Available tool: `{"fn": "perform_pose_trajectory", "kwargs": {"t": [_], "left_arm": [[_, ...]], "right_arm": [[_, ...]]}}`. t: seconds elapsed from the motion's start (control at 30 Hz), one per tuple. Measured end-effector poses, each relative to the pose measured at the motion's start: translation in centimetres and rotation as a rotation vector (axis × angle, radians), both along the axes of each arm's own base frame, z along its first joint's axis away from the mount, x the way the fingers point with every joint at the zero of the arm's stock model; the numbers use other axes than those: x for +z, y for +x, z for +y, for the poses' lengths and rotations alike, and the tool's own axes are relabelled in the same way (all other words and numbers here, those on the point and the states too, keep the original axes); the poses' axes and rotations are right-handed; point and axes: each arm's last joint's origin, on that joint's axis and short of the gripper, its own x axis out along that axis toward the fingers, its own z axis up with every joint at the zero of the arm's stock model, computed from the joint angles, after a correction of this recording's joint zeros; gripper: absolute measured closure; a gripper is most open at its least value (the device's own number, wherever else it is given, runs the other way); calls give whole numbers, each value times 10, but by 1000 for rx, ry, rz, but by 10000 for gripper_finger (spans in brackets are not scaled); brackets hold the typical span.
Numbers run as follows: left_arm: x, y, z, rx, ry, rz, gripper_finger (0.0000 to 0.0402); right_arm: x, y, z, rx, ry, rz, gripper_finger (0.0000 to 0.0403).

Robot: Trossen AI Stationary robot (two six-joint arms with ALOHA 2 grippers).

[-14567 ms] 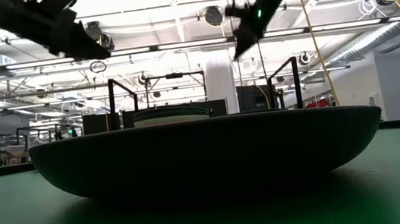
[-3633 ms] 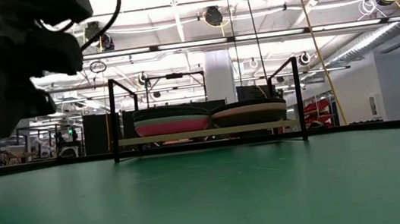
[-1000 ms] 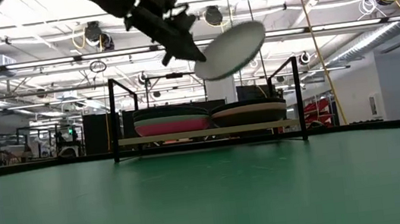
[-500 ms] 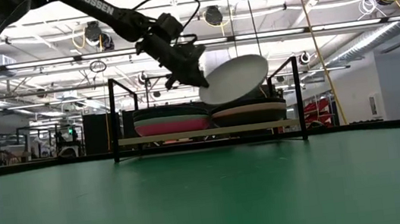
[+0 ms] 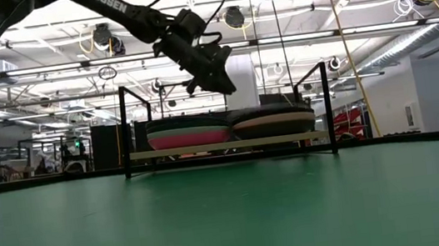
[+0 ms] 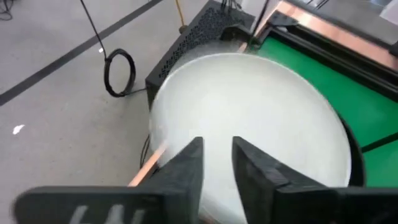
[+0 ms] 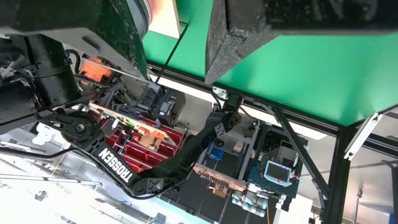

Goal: Place and stack plates onto a shelf
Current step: Return to Home Position

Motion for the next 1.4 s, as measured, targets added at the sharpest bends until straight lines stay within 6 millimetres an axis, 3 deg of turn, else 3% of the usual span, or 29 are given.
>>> {"fn": "perform_pose_trajectory", "kwargs": {"t": [0.17, 0.3, 0.53, 0.67, 0.77, 1.0, 1.13, 1.23, 1.4], "left_arm": [[1, 3, -3, -14, 18, -10, 268], [6, -1, -6, -46, 35, 15, 254], [55, -20, -22, -71, 109, -48, 252], [69, -25, -28, -46, 141, -60, 252], [55, -24, -26, -20, 111, 18, 252], [-11, 1, -10, 1, 51, 155, 252], [-22, 9, -9, -42, 72, 148, 252], [-2, 9, -16, -78, 120, 95, 256], [56, -9, -45, -136, 206, 24, 302]], "right_arm": [[0, 0, 0, 0, 2, 1, 259], [-2, 0, 0, 0, 2, 17, 259], [-3, 0, 0, 0, 1, 34, 259], [-3, 0, 0, 0, 1, 30, 259], [-3, 0, 0, 0, 2, 26, 259], [-3, 0, 0, -1, 2, 27, 259], [-4, 0, 0, -1, 0, 41, 259], [-6, 0, -1, -29, -1, 60, 259], [-2, -11, -4, -121, 6, 69, 259]]}}
